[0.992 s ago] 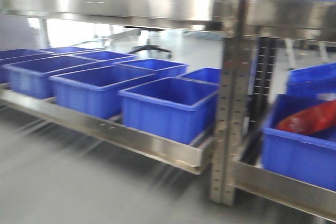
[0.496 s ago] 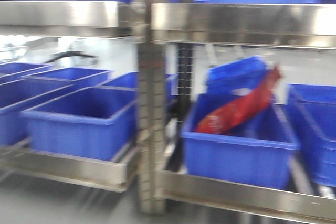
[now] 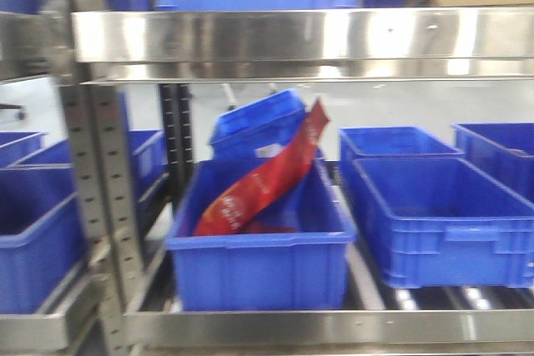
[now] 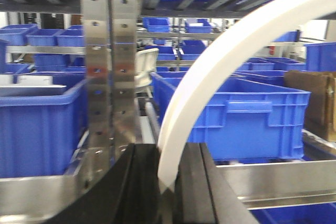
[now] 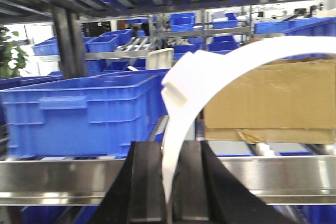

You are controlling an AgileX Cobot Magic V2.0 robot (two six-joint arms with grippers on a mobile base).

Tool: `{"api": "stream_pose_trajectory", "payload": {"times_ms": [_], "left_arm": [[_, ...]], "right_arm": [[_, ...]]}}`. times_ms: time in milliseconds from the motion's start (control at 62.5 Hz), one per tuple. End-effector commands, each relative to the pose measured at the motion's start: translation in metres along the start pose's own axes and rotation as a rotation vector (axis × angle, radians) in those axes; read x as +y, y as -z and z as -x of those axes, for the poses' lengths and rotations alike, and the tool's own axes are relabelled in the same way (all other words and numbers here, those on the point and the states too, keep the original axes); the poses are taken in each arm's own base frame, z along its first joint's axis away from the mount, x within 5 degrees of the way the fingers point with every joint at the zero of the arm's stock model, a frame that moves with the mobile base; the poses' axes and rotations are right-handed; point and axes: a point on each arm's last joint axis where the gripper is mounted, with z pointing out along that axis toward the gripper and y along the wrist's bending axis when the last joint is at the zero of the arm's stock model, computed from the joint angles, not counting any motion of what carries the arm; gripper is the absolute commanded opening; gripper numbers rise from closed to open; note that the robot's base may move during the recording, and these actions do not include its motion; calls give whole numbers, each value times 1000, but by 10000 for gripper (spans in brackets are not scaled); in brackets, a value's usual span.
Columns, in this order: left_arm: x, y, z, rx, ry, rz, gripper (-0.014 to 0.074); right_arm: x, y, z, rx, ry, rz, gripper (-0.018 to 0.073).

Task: Grab PVC pipe and place in blue bin
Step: 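Approach the metal shelf and stop in front of a blue bin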

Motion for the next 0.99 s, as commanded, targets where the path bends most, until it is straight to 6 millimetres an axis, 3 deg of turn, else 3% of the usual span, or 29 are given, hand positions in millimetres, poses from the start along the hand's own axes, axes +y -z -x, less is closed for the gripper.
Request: {"api": "stream_pose_trajectory", "payload": {"times_ms": [0, 976], "left_arm": [[-1, 1, 4, -35, 2, -6, -111], [-1, 1, 4, -35, 2, -6, -111]], "right_arm": [[0, 1, 3, -27, 17, -2, -160], [0, 1, 3, -27, 17, -2, -160]]}}
